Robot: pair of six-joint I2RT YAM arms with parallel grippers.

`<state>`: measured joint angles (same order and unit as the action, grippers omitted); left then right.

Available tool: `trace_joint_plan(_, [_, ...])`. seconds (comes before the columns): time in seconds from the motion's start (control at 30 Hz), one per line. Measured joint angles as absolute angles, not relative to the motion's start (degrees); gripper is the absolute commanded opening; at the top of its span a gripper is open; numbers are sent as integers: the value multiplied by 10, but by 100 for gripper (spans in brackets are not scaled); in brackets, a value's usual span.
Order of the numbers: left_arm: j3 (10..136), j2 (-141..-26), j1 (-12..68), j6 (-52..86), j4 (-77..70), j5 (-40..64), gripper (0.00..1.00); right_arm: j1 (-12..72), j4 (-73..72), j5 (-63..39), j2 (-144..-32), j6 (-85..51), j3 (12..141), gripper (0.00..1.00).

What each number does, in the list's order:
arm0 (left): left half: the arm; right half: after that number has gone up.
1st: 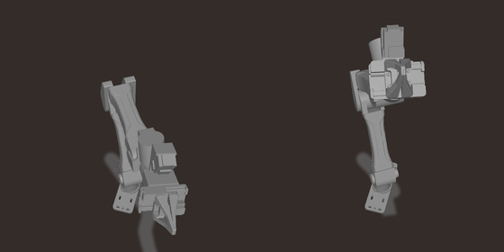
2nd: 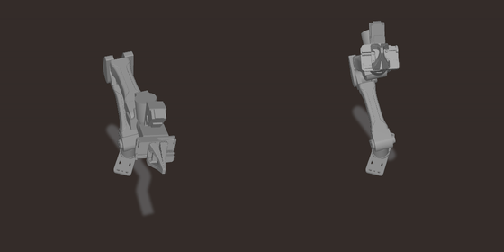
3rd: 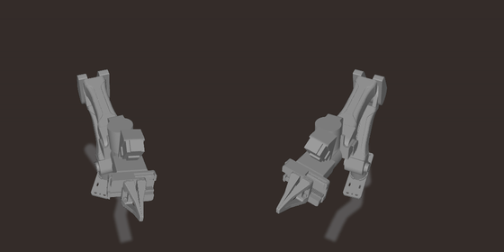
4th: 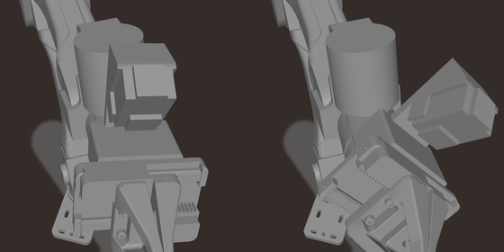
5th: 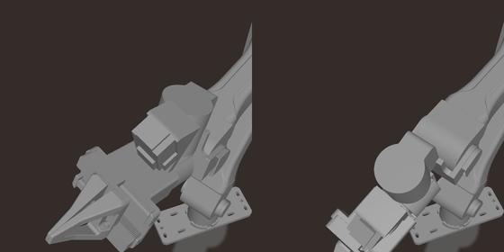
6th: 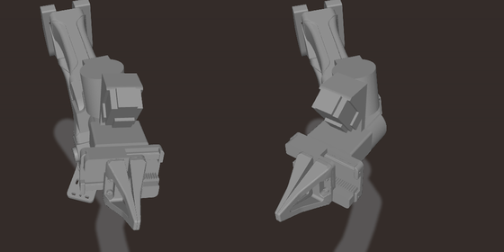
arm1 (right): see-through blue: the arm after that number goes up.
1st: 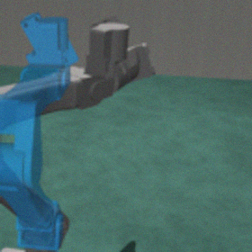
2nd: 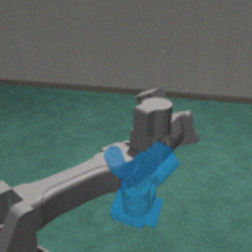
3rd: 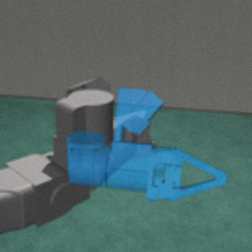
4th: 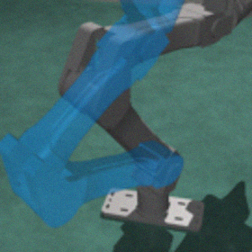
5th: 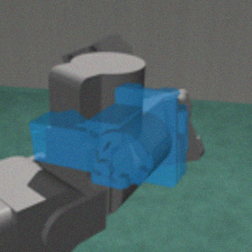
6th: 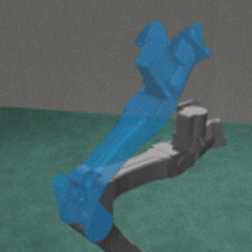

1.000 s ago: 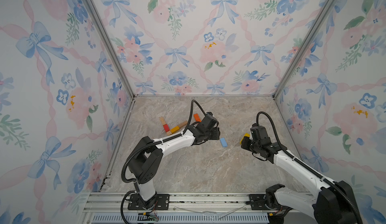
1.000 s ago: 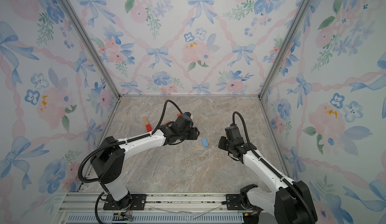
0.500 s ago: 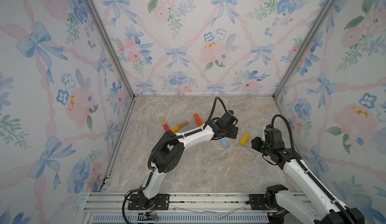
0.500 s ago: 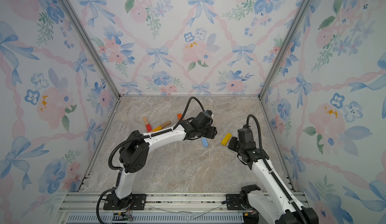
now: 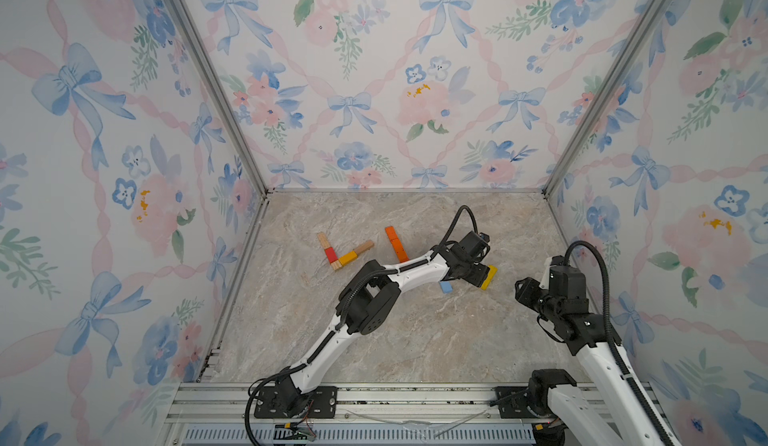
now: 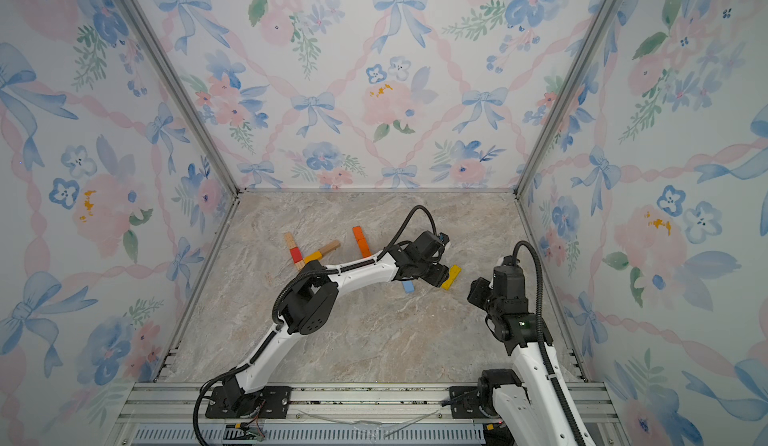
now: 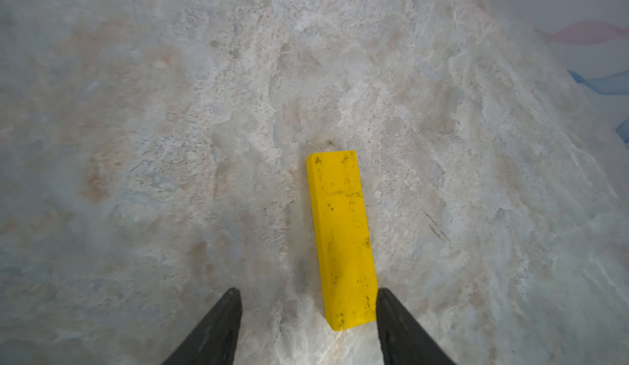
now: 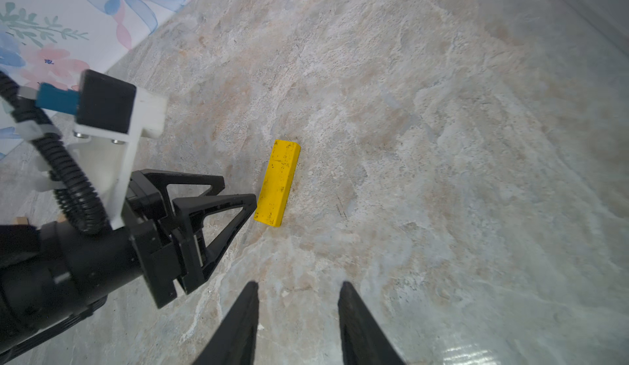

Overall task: Assemble the letter v with building blocks
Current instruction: Pick up the building block from the center of the board.

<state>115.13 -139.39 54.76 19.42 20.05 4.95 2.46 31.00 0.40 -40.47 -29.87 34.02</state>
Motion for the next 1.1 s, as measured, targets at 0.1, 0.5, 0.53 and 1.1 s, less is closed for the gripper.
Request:
trace_joint_plan(0.1, [1177,-1414,554,180,201,50,64,18,316,2,-392,-295,339,43])
trace_joint_plan(0.5, [1218,-1448,585,167,199,7,57,6,328,-11,-386,-290,326,44])
trace_joint_plan(0.53, [1218,-1450,585,167,199,-1,56,4,328,-11,-386,-289,326,44])
trace_joint_plan(1.1, [1256,-1480,589,153,215,-73,35,-1,328,-20,-386,-288,326,44])
